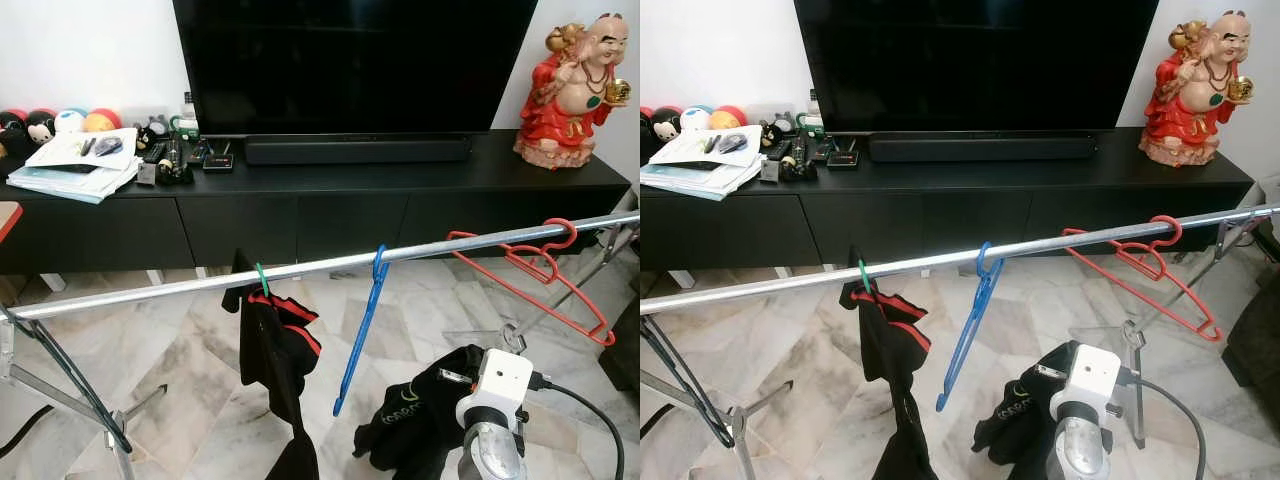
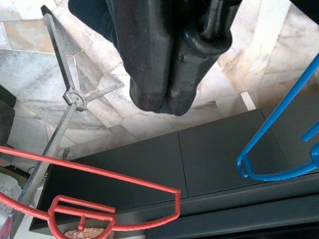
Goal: Hang hanger
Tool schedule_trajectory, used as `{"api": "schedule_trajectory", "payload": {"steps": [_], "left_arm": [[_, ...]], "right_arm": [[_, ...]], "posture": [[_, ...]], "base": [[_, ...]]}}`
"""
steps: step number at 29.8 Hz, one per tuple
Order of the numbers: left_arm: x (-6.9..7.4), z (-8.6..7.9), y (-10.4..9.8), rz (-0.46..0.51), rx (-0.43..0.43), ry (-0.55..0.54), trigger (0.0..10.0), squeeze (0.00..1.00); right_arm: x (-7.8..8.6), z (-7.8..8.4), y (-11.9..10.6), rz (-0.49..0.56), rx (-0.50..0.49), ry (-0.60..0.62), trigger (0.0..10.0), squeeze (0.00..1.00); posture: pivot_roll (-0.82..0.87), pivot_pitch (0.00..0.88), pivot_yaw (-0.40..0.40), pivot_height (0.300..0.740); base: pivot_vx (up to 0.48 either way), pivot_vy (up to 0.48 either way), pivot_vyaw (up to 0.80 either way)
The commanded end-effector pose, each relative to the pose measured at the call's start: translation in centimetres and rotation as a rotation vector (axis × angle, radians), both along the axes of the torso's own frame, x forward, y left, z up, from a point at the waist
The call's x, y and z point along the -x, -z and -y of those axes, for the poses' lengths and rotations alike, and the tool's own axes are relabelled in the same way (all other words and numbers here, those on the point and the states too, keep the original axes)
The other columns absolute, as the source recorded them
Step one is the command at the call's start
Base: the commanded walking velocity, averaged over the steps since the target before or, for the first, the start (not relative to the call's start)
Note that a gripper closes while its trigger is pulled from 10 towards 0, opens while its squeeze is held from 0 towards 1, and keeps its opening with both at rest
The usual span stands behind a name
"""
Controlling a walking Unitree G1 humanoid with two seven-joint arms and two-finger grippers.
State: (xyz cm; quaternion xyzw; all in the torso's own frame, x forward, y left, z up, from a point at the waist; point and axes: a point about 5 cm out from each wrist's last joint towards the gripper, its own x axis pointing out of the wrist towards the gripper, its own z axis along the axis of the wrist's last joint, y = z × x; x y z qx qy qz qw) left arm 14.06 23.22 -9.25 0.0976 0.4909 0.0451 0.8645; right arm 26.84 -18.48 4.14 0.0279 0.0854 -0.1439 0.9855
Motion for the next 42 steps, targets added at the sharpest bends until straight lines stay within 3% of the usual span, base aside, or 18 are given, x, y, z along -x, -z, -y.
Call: {"api": "schedule_trajectory", "payload": {"steps": [1, 42], "left_arm": [[0.4, -0.14, 0.13, -0.024, -0.009, 0.023, 10.0, 0.0], [0.78, 0.0, 0.29, -0.036, -0.008, 0.038, 10.0, 0.0]], "right_arm": [[-0.43, 0.15, -0.42, 0.011, 0.019, -0.004, 10.0, 0.0], [-0.75, -0.04, -0.52, 0.018, 0.026, -0.016, 10.0, 0.0]], "posture": [[0.05, 0.059, -0.02, 0.74], [0.04, 0.03, -0.017, 0.74]], "base": [[0.0, 0.0, 0.0], [0.0, 0.0, 0.0]]}}
